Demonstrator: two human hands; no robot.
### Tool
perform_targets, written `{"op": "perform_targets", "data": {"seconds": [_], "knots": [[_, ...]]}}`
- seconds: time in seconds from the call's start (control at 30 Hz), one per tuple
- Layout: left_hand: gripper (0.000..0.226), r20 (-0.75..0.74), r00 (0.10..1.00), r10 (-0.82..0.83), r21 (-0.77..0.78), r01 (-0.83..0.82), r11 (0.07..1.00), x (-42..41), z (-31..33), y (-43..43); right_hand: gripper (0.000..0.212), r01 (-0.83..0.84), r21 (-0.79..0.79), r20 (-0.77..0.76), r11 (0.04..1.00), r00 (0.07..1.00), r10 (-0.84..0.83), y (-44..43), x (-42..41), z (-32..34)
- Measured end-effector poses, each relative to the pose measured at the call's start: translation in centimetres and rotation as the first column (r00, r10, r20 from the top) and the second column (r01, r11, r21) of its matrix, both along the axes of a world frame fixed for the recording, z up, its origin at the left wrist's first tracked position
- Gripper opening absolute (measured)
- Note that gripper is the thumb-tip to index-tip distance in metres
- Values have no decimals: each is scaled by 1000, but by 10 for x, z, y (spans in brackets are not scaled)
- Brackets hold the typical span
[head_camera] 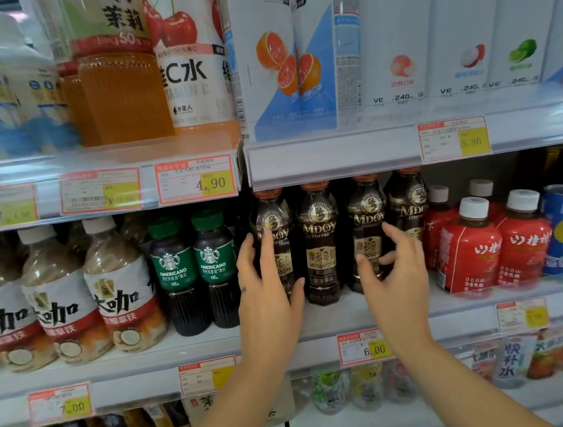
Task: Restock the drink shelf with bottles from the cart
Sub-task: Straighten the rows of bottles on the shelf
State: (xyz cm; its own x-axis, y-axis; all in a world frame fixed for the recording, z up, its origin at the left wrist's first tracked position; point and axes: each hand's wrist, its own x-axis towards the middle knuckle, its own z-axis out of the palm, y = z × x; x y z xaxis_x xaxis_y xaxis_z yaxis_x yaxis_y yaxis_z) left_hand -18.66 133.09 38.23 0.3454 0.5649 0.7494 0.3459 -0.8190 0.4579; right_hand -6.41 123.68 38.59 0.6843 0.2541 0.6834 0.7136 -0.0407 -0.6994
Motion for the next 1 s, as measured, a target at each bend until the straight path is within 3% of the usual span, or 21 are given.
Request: {"op": "perform_targets", "data": {"seconds": [0.17,0.27,0.57,0.67,0.8,1.0], "knots": [[69,-30,996,88,107,-84,991,21,-4,-2,61,8,-53,-67,999,998,-11,8,13,-5],[74,-58,987,150,119,-142,983,31,-9,1,62,19,-29,-105,999,994,-22,12,18,-5],[77,-39,982,185,173,-176,969,38,-15,5,58,24,-43,-26,999,999,-25,8,19,-3],[77,-36,979,199,187,-188,964,38,-16,6,55,75,40,28,996,997,-77,-3,25,0],[76,-37,978,207,188,-197,962,38,-16,5,61,149,11,1,989,989,-149,-8,41,2],[76,-34,979,200,184,-190,964,38,-15,4,73,46,-80,-130,996,990,-57,1,57,3]]}}
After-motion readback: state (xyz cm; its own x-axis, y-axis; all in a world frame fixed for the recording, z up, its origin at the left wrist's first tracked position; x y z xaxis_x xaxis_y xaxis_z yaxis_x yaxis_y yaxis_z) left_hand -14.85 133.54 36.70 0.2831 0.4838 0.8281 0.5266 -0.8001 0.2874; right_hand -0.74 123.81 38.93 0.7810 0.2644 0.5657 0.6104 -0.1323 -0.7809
